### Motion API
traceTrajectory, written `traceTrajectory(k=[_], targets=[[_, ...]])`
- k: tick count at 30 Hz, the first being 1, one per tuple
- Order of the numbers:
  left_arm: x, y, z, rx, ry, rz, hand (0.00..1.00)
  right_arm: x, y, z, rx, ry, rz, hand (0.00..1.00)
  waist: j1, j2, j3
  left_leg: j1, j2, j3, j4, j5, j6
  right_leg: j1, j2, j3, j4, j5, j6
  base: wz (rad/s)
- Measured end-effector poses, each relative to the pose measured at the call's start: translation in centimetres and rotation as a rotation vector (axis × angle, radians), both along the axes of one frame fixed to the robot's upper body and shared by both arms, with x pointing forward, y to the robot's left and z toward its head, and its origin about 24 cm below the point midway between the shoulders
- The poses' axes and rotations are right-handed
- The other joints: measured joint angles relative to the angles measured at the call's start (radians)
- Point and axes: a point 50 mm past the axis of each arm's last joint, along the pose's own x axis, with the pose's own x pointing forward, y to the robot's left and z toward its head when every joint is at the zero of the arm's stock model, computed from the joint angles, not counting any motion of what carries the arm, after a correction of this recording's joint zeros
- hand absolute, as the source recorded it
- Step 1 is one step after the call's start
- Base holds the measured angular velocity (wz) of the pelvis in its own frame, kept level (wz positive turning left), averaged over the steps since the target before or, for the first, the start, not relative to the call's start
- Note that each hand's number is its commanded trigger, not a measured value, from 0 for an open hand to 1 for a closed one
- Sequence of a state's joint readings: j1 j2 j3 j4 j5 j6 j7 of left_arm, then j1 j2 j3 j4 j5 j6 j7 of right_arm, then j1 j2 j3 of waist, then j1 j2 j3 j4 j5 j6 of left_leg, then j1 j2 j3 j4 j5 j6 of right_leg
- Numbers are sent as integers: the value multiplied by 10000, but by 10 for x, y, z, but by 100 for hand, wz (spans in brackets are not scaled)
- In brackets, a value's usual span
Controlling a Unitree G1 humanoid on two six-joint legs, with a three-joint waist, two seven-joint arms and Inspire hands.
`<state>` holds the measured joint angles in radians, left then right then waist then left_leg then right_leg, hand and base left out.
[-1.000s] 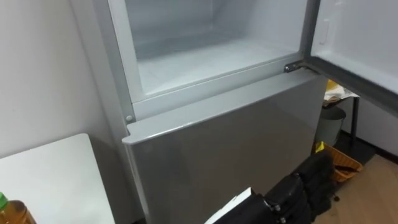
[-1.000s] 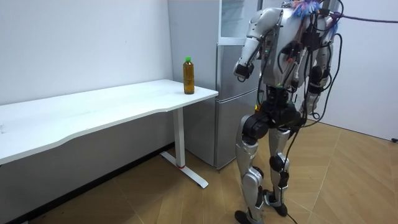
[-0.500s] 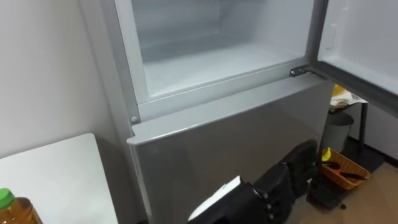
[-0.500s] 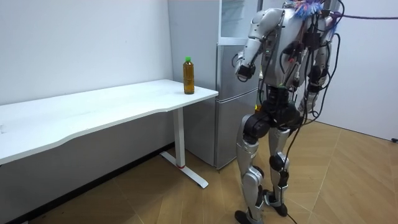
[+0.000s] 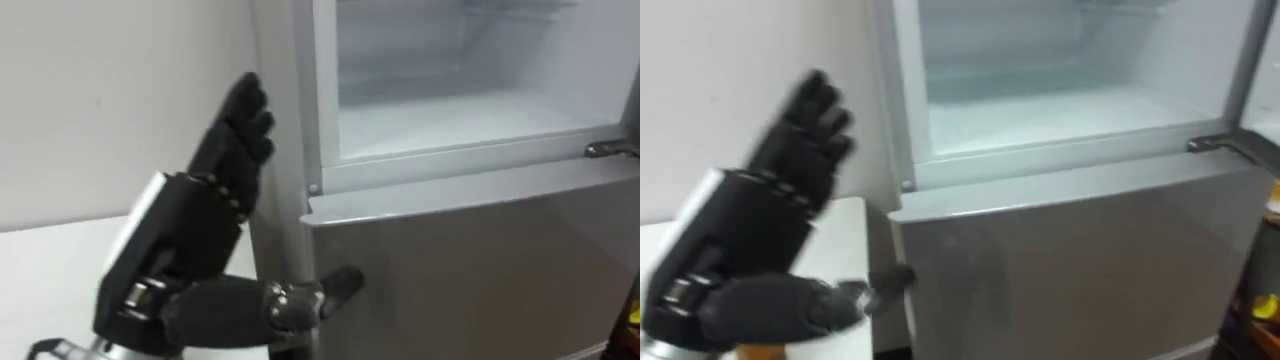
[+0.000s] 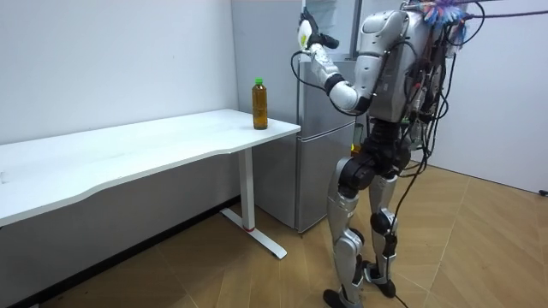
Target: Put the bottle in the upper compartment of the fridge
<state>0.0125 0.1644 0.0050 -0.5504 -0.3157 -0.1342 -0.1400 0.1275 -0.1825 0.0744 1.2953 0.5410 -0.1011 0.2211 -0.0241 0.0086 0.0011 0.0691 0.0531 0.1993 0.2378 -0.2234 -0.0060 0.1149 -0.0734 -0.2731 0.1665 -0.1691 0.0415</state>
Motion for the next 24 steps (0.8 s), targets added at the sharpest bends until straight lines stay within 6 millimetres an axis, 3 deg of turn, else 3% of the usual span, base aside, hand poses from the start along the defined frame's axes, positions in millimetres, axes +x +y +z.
traceTrajectory(k=[4, 7, 14, 17, 19, 22, 24], targets=[[-8, 22, 8, -203, -708, 1925, 0, -9, 1, 0, -39, 39, -144, 0, 344, 72, -35, -23, -52, -391, 31, 4, -33, 242, -1, -317, -149, -43, -2, 25], [-16, 39, 1, -309, -510, 3389, 0, -13, 0, 0, -66, 100, -231, 0, 593, 146, -37, 63, -78, -439, -18, 9, -42, 291, -13, -330, -141, -100, 8, 6], [-36, 78, -17, -1190, 277, 6287, 0, -21, 1, -1, -39, 123, -630, 0, 613, 171, -20, 94, -167, -656, -23, 13, -49, 424, -74, -538, -151, -223, 47, 10], [-42, 92, -46, -848, 1520, 7386, 0, -21, 0, 0, -105, 69, -450, 0, 649, 155, -23, 113, -202, -698, -22, 13, -48, 466, -119, -651, -112, -266, 59, 6], [-44, 101, -79, -699, 3084, 8012, 0, -22, 2, 0, -76, 55, -554, 0, 603, 70, 22, 100, -237, -841, -18, 13, -48, 526, -145, -831, -119, -281, 70, 18], [-47, 110, -109, -621, 4467, 8617, 0, -22, 4, 0, 16, -40, -649, 0, 609, -18, 79, 52, -275, -1007, 15, 12, -48, 591, -159, -985, -157, -319, 91, 18], [-50, 114, -127, -613, 5288, 8899, 0, -23, 4, 0, 51, 36, -686, 0, 593, -80, 69, 4, -295, -1088, 19, 11, -47, 587, -171, -1047, -156, -325, 101, 14]])
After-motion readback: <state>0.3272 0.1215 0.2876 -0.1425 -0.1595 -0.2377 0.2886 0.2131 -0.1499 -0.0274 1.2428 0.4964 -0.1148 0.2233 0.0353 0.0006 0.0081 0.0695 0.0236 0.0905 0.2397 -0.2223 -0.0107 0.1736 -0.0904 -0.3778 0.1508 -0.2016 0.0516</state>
